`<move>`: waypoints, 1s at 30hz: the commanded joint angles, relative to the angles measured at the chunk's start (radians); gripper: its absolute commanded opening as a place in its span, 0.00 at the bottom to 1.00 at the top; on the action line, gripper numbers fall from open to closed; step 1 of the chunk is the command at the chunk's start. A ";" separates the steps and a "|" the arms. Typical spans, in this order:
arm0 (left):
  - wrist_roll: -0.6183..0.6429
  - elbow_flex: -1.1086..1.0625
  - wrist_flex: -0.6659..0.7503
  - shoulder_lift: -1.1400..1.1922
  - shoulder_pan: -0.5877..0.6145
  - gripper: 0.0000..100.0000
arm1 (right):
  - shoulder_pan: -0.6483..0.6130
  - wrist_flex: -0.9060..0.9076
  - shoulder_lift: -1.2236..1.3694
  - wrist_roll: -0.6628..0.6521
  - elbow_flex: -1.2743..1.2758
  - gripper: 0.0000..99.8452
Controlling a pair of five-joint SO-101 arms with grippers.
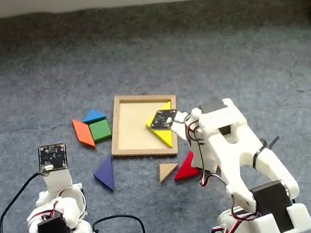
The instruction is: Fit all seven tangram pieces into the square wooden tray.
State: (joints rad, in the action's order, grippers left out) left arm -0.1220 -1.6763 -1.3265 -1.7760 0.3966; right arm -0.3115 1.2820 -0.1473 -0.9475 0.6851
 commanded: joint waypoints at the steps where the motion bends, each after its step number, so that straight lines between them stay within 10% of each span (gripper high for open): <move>1: 0.006 -0.019 -0.005 -0.045 0.007 0.01 | 0.008 0.018 -0.021 -0.006 -0.050 0.26; 11: 0.006 -0.019 -0.005 -0.045 0.007 0.01 | -0.110 -0.101 -0.021 -0.006 -0.048 0.47; 30: 0.006 -0.019 -0.005 -0.045 0.007 0.01 | -0.143 -0.265 0.076 -0.081 0.081 0.47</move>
State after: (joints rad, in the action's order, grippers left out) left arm -0.1220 -1.6763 -1.3265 -1.7760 0.3966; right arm -0.4710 1.0886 -0.1043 -1.0150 0.7465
